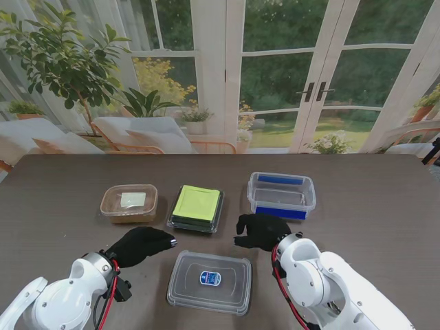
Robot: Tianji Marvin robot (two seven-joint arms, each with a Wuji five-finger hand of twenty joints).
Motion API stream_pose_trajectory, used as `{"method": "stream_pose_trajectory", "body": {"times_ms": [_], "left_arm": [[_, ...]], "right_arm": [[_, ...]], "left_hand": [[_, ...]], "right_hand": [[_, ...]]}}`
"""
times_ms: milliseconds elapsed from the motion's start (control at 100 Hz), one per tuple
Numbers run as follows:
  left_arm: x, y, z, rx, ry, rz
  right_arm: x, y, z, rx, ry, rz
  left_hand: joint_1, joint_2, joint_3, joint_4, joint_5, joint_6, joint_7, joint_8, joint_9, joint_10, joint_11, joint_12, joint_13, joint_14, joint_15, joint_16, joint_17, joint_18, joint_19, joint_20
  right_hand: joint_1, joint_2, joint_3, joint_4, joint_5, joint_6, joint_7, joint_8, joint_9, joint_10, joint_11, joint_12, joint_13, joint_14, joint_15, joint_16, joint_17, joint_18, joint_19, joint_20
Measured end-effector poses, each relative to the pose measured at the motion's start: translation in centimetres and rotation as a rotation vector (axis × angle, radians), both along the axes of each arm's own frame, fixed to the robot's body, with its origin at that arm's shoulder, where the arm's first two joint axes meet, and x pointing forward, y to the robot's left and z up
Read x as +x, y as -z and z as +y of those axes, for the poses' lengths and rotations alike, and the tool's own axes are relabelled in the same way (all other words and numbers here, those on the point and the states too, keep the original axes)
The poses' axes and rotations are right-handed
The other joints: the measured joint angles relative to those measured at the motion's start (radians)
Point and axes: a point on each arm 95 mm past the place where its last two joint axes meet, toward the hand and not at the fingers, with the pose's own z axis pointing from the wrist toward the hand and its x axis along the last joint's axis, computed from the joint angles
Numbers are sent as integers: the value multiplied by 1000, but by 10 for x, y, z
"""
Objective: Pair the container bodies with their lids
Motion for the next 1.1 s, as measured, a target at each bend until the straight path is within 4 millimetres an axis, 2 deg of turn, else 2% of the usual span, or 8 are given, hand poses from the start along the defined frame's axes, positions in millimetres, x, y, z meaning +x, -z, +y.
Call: {"method": "stream_pose_trajectory", "body": {"times_ms": [220, 390, 510, 650, 750, 810, 990, 1100], "left_arm": [[2, 0, -2, 1, 2, 1], [4, 2, -5, 5, 6, 6], [6, 3, -7, 9, 7, 15], [7, 5, -9, 14, 8, 29], [8, 6, -10, 16, 8, 35], [8, 7, -10, 17, 8, 38], [9, 7, -11, 20, 8, 48], [9, 7, -11, 25, 6, 52]], "right_arm": [[32, -12, -16, -63, 15, -142], [56, -13, -30, -132, 11, -194], [70, -14, -39, -184, 4, -219], [83, -10, -47, -257, -13, -249], [92, -5, -51, -284, -13, -265], [98, -1, -53, -298, -13, -270], [114, 8, -59, -338, -23, -280], [122, 10, -60, -355, -39, -273]], "left_hand": [[0, 0, 0, 0, 0, 0, 0, 0, 0, 0, 0, 0, 0, 0, 0, 0, 0, 0, 0, 0], [0, 0, 0, 0, 0, 0, 0, 0, 0, 0, 0, 0, 0, 0, 0, 0, 0, 0, 0, 0], [0, 0, 0, 0, 0, 0, 0, 0, 0, 0, 0, 0, 0, 0, 0, 0, 0, 0, 0, 0], [0, 0, 0, 0, 0, 0, 0, 0, 0, 0, 0, 0, 0, 0, 0, 0, 0, -1, 0, 0], [0, 0, 0, 0, 0, 0, 0, 0, 0, 0, 0, 0, 0, 0, 0, 0, 0, -1, 0, 0], [0, 0, 0, 0, 0, 0, 0, 0, 0, 0, 0, 0, 0, 0, 0, 0, 0, -1, 0, 0], [0, 0, 0, 0, 0, 0, 0, 0, 0, 0, 0, 0, 0, 0, 0, 0, 0, -1, 0, 1], [0, 0, 0, 0, 0, 0, 0, 0, 0, 0, 0, 0, 0, 0, 0, 0, 0, -2, 0, 1]], "right_hand": [[2, -93, 48, -9, -42, 2, 14, -1, -85, 0, 6, -3, -53, -17, -13, -6, 0, 0, 0, 0], [26, -194, 108, -48, -104, 1, 27, -1, -162, 0, 2, -12, -106, -30, -53, -24, 1, -2, -12, 0], [35, -255, 135, -58, -156, 1, 37, -1, -202, -7, 10, -19, -140, -48, -78, -42, 1, -15, -28, 0], [40, -328, 152, -69, -167, 1, 50, -1, -223, -25, 25, -25, -157, -57, -91, -44, 1, -27, -34, 0], [41, -346, 183, -78, -167, 1, 66, -1, -223, -35, 25, -25, -157, -62, -91, -51, 1, -29, -34, 0], [42, -388, 200, -79, -167, 1, 76, -1, -223, -44, 34, -25, -156, -69, -91, -53, 1, -39, -34, 0], [53, -415, 221, -90, -166, 1, 87, 7, -220, -57, 36, -25, -145, -82, -84, -55, 1, -40, -34, 0], [65, -465, 246, -100, -166, -3, 89, 7, -207, -61, 49, -25, -145, -87, -84, -58, 1, -50, -34, 0]]}}
